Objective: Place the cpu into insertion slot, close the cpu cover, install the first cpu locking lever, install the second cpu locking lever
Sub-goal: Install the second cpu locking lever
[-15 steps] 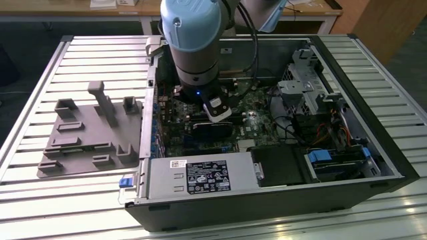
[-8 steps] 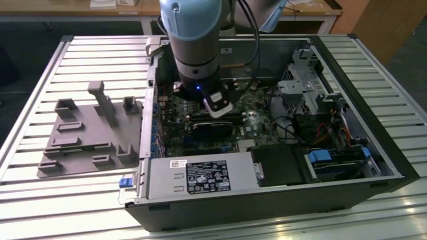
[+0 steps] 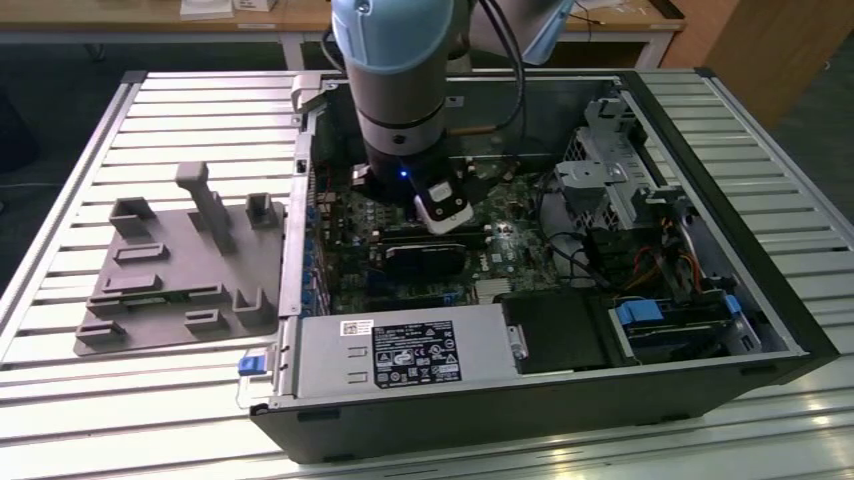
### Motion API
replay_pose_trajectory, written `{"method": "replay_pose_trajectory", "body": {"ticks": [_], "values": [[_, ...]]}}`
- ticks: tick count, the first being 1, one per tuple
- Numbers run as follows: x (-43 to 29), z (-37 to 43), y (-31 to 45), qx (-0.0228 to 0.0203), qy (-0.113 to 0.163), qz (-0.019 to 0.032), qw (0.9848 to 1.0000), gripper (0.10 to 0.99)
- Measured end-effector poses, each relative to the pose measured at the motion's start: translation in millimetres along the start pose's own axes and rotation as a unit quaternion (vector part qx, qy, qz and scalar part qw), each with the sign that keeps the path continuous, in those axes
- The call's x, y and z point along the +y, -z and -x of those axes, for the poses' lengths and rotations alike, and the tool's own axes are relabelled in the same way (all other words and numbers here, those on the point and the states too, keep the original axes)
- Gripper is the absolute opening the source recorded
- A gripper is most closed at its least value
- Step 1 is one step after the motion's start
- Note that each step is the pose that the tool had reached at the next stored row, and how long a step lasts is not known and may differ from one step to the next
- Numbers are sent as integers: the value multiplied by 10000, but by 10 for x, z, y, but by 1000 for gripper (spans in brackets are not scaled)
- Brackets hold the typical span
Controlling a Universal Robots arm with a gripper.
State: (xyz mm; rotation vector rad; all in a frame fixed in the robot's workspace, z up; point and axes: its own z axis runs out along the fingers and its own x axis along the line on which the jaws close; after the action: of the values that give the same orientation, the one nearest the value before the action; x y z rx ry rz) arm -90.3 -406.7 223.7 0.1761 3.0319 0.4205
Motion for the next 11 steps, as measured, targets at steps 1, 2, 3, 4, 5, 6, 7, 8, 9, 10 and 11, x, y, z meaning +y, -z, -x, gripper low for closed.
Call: {"method": "replay_pose_trajectory", "body": {"ticks": [1,2,3,4,5,6,7,8,9,10,11], "values": [[3,28,-3,2,0,0,10000,102],[6,56,-5,4,-1,-1,10000,102],[9,83,-8,6,-1,-1,10000,102],[12,110,-11,8,-2,-1,10000,102],[14,135,-13,10,-3,-1,10000,102],[17,156,-15,12,-3,-2,10000,102],[20,172,-17,13,-3,-9,10000,102],[24,184,-18,13,-2,-22,10000,102],[27,192,-20,11,0,-41,10000,102],[32,196,-21,9,1,-64,10000,102],[38,197,-23,6,2,-88,10000,102]]}}
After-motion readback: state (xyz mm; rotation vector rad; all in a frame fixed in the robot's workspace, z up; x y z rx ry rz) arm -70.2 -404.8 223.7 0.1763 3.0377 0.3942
